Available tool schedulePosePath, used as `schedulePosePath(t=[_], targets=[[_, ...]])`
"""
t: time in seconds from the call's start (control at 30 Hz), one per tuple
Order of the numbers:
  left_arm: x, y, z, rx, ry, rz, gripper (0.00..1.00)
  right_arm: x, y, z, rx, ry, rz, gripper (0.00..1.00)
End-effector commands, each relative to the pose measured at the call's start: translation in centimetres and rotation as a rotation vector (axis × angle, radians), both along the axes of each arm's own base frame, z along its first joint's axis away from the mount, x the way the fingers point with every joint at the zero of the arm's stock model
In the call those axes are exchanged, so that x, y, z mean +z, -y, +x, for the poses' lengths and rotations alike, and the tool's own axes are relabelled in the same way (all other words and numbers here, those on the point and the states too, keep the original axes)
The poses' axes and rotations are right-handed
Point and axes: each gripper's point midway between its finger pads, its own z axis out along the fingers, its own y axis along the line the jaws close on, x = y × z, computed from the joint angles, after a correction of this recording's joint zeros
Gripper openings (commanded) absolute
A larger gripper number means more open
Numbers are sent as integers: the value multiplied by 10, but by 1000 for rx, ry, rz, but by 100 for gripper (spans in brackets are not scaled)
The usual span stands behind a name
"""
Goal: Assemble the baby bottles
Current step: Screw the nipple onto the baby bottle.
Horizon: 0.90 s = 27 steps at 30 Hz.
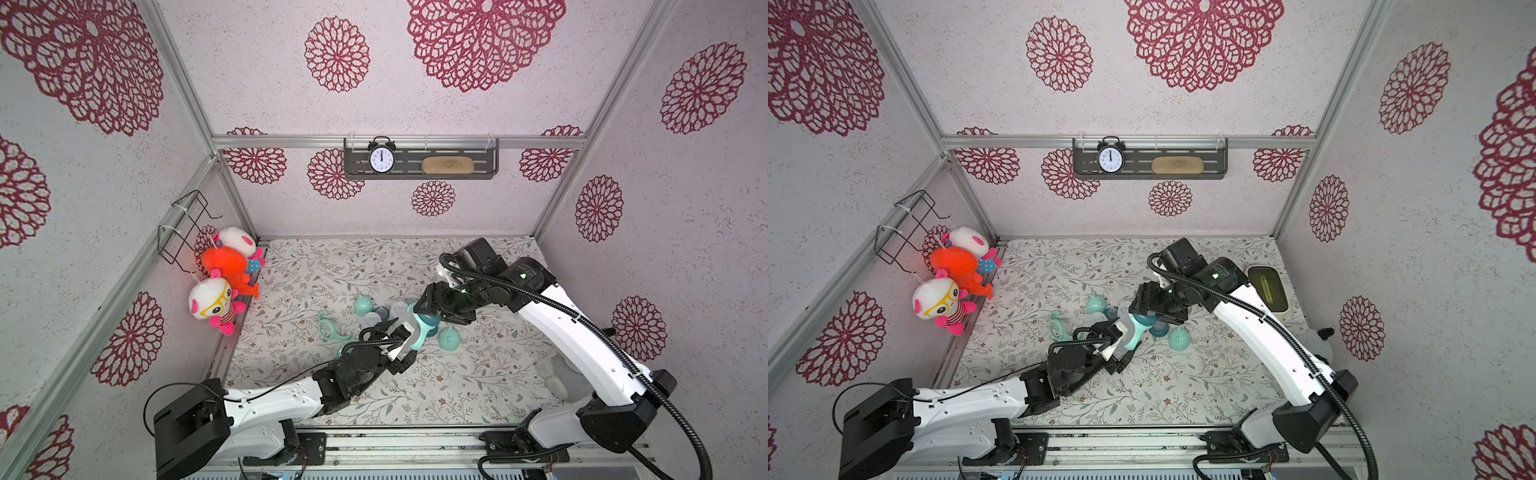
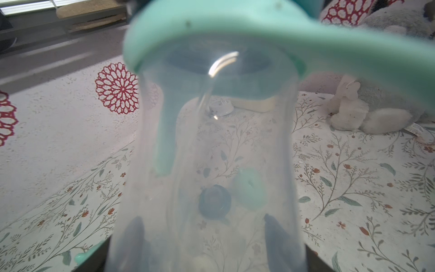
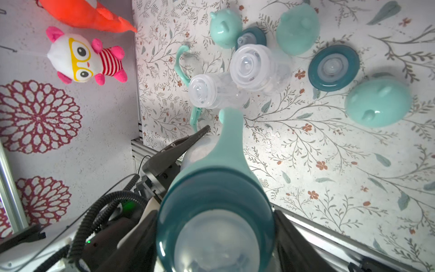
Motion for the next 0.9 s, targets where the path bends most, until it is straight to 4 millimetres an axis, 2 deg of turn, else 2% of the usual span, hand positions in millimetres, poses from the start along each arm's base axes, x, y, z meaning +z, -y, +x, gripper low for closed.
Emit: schedulePosePath(t=[0.0, 0.07, 0.13, 0.17, 0.27, 0.37, 0.53, 0.73, 0.87], targets=[[26, 13, -3, -15, 96, -25, 0, 18, -1, 6, -110, -31, 48, 42], [26, 13, -2, -13, 104, -18, 0, 20, -3, 4, -84, -5, 63, 60], [26, 12, -3, -23, 101, -23, 0, 24, -3, 2, -36, 57, 67, 73], [25, 12, -3, -36, 93, -22, 0, 25, -2, 1, -14, 82, 61, 75], [23, 10, -2, -85, 33, -39, 0, 37, 2, 1, 60, 220, 52, 75], [24, 5, -5, -172, -29, -86, 0, 54, 3, -1, 157, 379, 79, 81], [35, -3, -15, -328, -115, -169, 0, 69, -6, -13, 331, 555, 149, 83], [44, -7, -22, -411, -172, -194, 0, 66, -2, -20, 525, 700, 61, 86], [47, -3, -28, -465, -221, -206, 0, 59, -3, -24, 603, 729, 48, 91]])
